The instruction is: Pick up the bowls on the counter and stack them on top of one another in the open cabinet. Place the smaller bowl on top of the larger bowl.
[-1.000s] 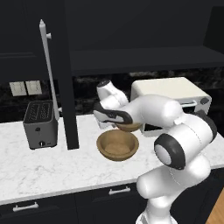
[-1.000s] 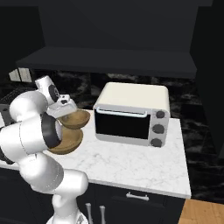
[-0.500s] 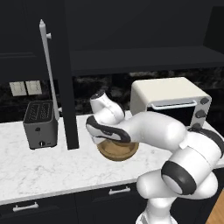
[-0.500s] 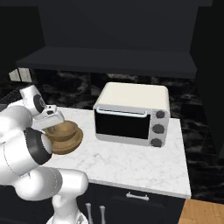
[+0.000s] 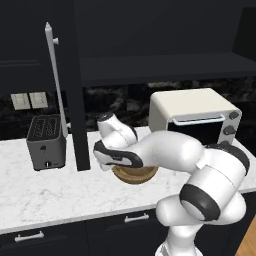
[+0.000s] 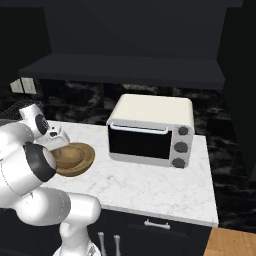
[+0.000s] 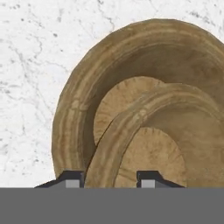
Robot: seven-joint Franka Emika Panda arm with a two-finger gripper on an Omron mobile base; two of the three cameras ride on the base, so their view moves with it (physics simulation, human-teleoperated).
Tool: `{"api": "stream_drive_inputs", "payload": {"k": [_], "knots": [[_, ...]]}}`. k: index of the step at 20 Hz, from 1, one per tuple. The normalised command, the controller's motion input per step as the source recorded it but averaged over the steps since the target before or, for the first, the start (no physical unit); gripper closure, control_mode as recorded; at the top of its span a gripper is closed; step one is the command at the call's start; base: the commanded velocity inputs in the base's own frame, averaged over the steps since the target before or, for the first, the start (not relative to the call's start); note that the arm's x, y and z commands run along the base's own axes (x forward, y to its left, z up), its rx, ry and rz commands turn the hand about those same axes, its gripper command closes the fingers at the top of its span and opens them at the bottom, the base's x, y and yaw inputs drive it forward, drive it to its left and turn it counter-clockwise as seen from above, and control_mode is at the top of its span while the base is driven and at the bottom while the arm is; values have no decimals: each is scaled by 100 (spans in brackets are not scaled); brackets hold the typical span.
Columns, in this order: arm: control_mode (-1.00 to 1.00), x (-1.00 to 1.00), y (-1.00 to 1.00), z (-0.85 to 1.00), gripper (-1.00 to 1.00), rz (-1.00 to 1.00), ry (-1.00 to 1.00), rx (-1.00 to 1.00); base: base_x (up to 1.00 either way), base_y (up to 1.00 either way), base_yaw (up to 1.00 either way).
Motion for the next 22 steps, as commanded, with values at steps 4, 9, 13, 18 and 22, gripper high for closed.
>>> {"api": "stream_drive_inputs", "payload": {"k": [4, 9, 13, 18, 22], "knots": [[-100, -2, -23, 24, -100, 0, -6, 0, 0, 0, 0], [-100, -53, -60, 72, -100, 0, -3, 6, 0, 0, 0], [-100, -75, -64, 23, -100, -1, 0, 4, 0, 0, 0], [-100, -25, -48, -3, -100, 0, 3, 0, 0, 0, 0], [-100, 0, -44, -13, -100, 0, 9, 3, 0, 0, 0]]}}
